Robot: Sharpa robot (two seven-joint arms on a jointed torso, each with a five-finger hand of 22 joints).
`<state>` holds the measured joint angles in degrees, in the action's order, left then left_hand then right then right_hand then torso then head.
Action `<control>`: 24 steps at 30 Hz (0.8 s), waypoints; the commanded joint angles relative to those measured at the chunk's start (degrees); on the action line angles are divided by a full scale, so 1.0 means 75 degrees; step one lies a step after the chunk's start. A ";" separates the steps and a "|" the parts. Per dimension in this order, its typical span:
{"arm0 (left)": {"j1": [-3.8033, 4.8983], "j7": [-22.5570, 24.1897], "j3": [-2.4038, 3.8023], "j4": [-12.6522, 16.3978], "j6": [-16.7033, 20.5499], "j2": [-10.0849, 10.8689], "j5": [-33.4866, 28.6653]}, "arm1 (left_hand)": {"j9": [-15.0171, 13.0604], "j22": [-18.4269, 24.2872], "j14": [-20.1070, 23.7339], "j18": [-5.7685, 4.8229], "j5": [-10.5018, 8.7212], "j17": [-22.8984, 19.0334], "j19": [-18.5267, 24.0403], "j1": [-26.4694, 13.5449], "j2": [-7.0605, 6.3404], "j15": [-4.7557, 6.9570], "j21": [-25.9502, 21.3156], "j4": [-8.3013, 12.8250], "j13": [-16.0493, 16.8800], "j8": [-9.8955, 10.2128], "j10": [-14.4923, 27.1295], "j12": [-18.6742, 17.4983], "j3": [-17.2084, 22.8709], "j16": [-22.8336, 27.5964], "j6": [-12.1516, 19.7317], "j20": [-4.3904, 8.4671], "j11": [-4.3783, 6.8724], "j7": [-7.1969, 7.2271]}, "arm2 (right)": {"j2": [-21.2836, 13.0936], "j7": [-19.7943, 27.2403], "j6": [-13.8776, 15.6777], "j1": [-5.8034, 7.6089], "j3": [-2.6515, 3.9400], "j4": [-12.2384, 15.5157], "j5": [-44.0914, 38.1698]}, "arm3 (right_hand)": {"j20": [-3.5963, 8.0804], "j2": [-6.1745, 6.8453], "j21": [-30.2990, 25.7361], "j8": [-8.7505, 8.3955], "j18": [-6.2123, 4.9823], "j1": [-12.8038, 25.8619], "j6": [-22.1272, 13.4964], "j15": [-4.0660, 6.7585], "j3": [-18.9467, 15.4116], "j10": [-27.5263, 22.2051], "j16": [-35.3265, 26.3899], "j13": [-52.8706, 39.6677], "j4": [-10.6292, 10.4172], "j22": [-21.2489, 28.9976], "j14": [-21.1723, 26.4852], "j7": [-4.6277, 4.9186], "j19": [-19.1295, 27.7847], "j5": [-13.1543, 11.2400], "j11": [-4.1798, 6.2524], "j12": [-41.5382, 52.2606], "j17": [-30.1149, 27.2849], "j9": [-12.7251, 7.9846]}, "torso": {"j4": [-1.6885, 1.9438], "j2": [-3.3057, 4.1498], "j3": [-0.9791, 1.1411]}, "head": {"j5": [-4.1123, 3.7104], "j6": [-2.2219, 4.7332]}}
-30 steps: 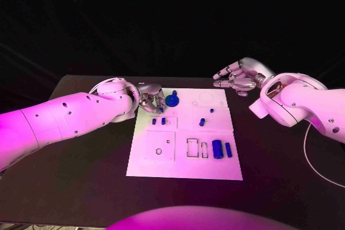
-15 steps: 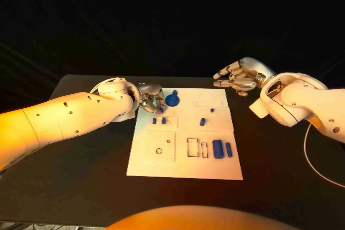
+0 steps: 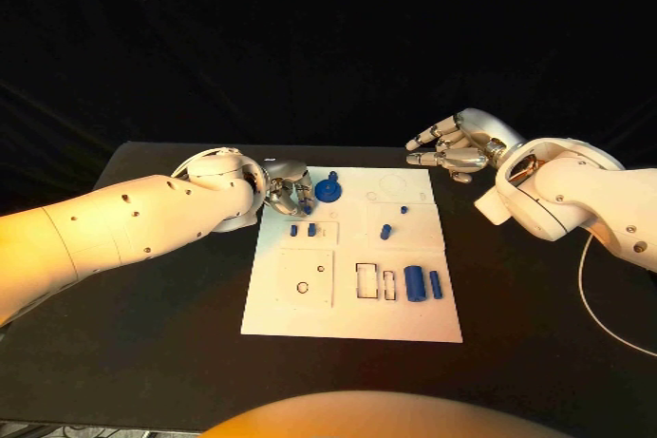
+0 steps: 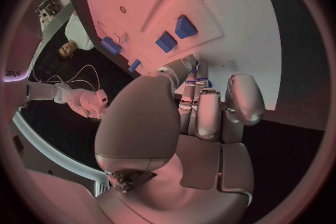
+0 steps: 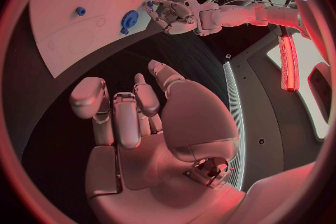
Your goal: Assemble the parts on the task board
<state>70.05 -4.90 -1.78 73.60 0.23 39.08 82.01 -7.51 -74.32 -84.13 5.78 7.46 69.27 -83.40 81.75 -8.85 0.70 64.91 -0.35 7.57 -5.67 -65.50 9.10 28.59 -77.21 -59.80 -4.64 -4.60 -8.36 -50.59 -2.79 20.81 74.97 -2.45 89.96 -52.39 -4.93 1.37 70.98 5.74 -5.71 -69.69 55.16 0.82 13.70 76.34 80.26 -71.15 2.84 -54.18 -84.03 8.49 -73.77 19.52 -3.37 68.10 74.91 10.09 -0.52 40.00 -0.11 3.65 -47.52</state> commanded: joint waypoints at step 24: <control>-0.0001 0.0025 0.0004 0.0058 -0.0061 0.0220 -0.0119 | 0.0146 0.0341 -0.0030 -0.0004 0.0024 -0.0401 0.0188 -0.0144 -0.0137 -0.0155 -0.0642 0.0052 -0.0176 0.0209 0.0400 -0.0323 0.0216 0.0259 0.0212 -0.0160 -0.0152 -0.0120 | -0.0028 -0.0042 -0.0315 -0.0002 0.0003 -0.0168 -0.0283 | 0.0011 0.0007 -0.0330 0.0035 -0.0224 -0.0123 -0.0065 0.0054 0.0242 -0.1780 -0.0252 0.2357 0.0082 0.0460 -0.0321 0.0009 0.0237 0.0057 0.0015 -0.2866 -0.0205 0.0018 | -0.0006 -0.0006 -0.0006 | -0.0028 0.0015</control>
<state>70.05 -5.14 -1.79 73.85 -0.07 40.52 81.99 -6.47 -71.80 -83.97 5.78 7.47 66.33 -82.29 80.87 -9.73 0.09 60.22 0.02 6.32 -4.29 -62.85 6.85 29.91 -75.59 -58.34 -5.75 -5.81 -8.89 -50.73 -2.84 20.25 74.97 -2.45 88.97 -52.71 -4.93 1.54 68.48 5.74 -6.64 -70.04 54.46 0.82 15.40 65.42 78.48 -55.25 3.44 -50.70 -84.03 8.18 -71.90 19.75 -3.85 48.88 73.34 10.16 -0.52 39.97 -0.12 3.47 -47.46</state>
